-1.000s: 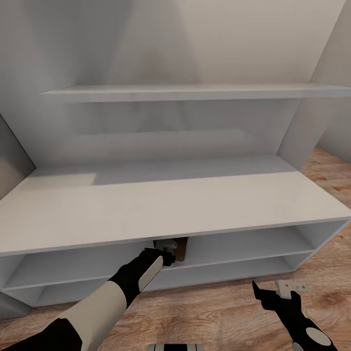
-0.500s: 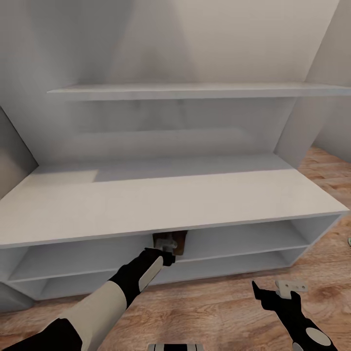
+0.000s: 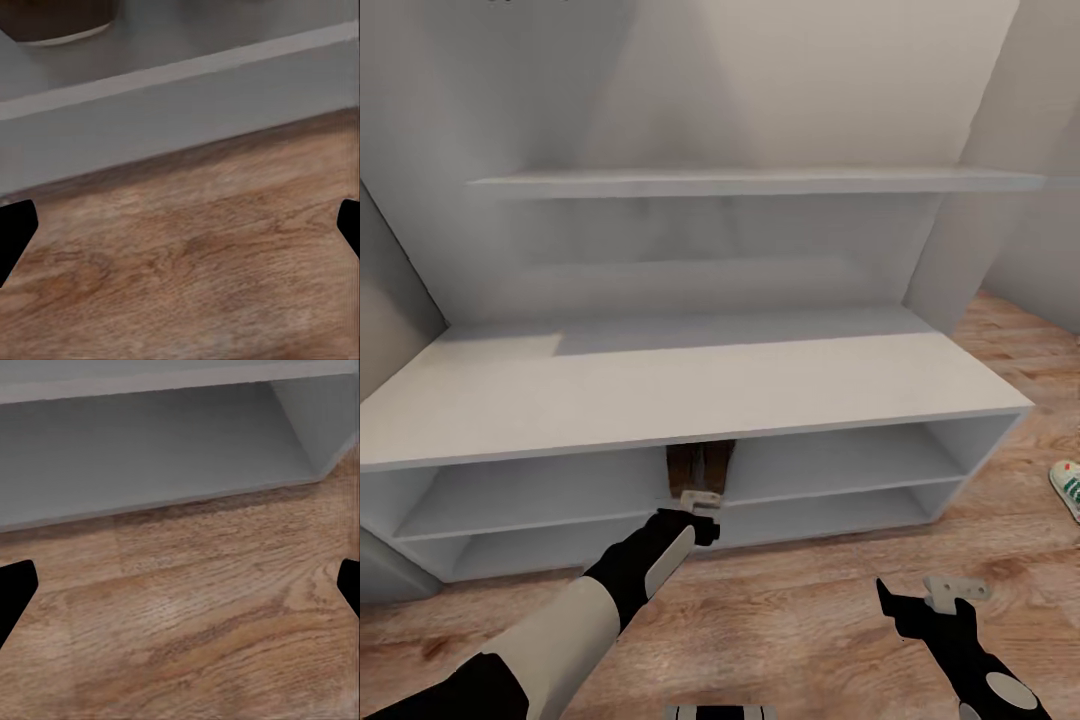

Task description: Pick up the two gym shoes and the two sandals from the corridor floor and place them onto the hallstand (shoe rack) in the corridor, making sure they are on the rack and not on the floor. Arrange them so the two gym shoes are next to each other and the two sandals are next to each other.

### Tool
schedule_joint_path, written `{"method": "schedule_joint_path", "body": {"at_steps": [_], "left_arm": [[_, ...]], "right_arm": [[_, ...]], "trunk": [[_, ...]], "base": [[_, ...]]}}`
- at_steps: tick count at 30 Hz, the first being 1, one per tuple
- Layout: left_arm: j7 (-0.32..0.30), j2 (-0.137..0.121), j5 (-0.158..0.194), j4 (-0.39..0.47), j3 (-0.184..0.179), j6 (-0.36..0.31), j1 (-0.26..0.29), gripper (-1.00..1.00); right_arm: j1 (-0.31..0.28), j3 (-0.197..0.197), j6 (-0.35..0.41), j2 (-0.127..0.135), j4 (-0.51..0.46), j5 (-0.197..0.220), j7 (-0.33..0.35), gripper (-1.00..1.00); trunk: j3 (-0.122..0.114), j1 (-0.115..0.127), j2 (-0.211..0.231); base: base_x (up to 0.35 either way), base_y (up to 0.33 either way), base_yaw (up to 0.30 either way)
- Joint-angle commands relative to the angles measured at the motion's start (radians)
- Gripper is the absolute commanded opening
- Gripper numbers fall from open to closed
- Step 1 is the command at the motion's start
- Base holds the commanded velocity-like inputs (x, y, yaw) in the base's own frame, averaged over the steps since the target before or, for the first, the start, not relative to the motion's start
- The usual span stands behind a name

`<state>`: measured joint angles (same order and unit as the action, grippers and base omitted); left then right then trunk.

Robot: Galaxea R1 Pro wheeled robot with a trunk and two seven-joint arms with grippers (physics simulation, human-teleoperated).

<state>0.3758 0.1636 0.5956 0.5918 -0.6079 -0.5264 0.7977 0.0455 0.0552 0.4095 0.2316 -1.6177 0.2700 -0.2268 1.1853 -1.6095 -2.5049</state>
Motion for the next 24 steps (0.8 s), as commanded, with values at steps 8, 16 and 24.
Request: {"method": "schedule_joint_path", "body": {"at_steps": [8,16,24], "left_arm": [[0.001,-0.004,0.000,0.019,0.004,0.001,-0.017,1.00],[0.011,-0.010,-0.005,0.210,0.008,0.007,-0.143,1.00],[0.066,-0.014,-0.004,0.368,0.010,0.010,-0.250,1.00]], "right_arm": [[-0.001,0.003,0.001,0.000,0.000,0.000,-0.001,1.00],[-0.051,-0.003,0.045,-0.001,0.000,0.002,0.007,1.00],[-0.153,0.000,0.209,-0.013,-0.001,0.005,0.030,1.00]], "trunk": [[0.000,0.000,0.000],[0.000,0.000,0.000],[0.000,0.000,0.000]], "base": [[-0.317,-0.101,0.000],[-0.181,-0.031,0.000],[-0.036,-0.006,0.000]]}}
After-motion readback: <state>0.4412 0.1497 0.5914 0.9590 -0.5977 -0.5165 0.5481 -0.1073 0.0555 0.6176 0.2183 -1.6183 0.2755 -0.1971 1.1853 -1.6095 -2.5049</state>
